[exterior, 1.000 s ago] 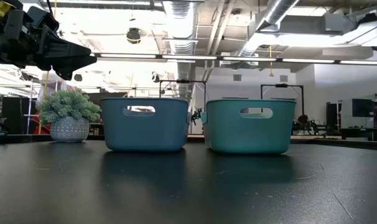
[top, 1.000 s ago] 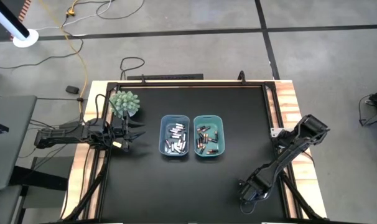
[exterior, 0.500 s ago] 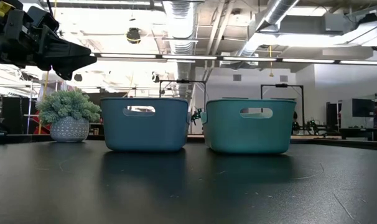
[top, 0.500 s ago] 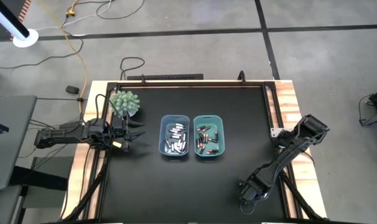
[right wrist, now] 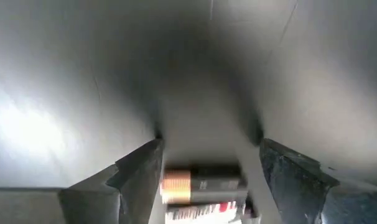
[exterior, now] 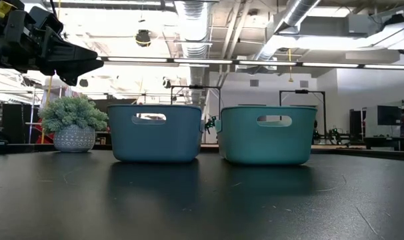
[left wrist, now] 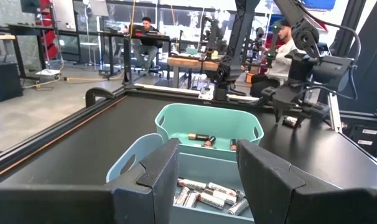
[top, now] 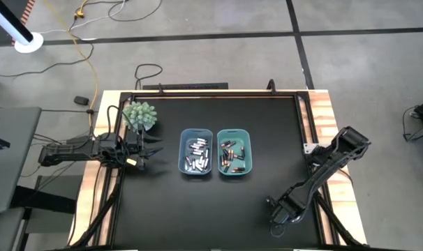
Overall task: Sort batteries
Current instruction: Put the black battery into the green bin
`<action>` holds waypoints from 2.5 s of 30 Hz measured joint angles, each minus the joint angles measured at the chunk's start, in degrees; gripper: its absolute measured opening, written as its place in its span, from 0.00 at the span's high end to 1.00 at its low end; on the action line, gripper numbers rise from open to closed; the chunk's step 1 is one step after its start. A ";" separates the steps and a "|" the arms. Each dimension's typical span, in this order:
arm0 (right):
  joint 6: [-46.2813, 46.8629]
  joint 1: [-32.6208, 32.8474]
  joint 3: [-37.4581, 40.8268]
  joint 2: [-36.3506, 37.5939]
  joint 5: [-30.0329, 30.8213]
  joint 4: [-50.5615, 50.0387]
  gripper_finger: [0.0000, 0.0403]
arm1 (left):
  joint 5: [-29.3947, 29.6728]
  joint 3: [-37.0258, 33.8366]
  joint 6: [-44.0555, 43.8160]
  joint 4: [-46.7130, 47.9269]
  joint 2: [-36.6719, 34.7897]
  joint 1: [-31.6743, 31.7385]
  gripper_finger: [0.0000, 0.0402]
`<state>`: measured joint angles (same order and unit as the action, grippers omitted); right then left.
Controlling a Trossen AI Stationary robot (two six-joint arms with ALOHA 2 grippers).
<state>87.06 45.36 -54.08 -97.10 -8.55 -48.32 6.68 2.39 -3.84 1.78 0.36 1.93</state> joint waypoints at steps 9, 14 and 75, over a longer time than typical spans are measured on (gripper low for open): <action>5.97 -0.20 -0.06 6.90 6.01 -1.40 0.29 | 0.01 -0.02 -0.01 -0.01 0.00 -0.02 0.61; 7.44 -0.63 -0.07 8.92 5.90 -2.57 0.29 | 0.02 -0.02 -0.02 0.00 0.02 0.00 0.61; -7.87 -0.81 3.65 0.46 -9.69 5.56 0.30 | 0.02 -0.02 -0.02 0.00 0.02 -0.01 0.61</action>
<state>79.19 44.56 -50.43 -96.64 -18.24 -42.76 6.70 2.37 -3.86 1.78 0.38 1.92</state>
